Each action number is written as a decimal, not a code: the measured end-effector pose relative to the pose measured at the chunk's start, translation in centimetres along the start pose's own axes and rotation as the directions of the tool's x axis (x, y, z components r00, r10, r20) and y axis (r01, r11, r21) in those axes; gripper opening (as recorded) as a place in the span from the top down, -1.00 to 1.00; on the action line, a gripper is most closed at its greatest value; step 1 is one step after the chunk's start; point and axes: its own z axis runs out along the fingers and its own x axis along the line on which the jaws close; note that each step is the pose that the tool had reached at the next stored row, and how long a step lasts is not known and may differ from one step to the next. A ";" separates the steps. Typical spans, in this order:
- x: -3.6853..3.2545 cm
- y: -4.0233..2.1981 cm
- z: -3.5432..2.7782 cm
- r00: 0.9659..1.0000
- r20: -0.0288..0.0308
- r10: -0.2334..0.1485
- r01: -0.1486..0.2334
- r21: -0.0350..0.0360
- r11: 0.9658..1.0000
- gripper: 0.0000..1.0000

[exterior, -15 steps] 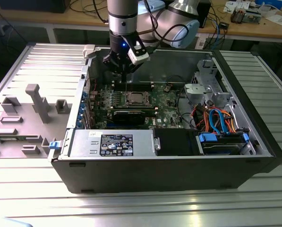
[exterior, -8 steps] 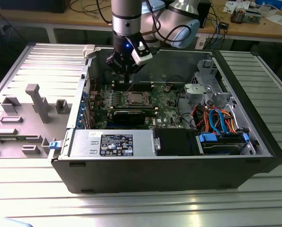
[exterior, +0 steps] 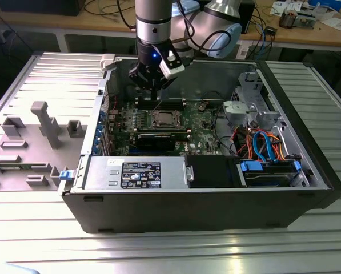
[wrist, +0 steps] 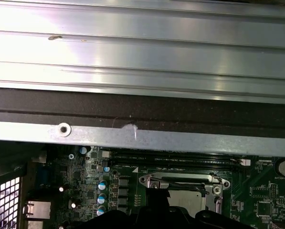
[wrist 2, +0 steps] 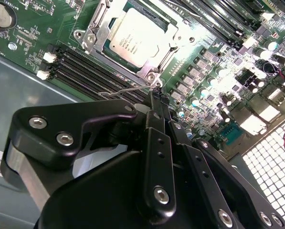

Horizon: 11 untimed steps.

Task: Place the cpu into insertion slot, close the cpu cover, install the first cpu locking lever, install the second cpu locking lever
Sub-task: 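Install the first cpu locking lever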

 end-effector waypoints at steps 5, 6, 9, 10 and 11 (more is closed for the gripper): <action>0.00 0.00 0.00 1.000 0.000 0.000 0.000 0.000 1.000 0.79; 0.00 0.00 0.00 1.000 0.000 0.000 0.000 0.000 1.000 0.79; 0.01 0.00 0.07 1.000 0.000 0.000 0.000 -0.004 1.000 0.79; 0.00 0.00 0.13 1.000 0.001 0.000 0.000 -0.009 1.000 0.79; 0.00 -0.02 0.16 1.000 0.001 0.000 0.000 -0.013 1.000 0.79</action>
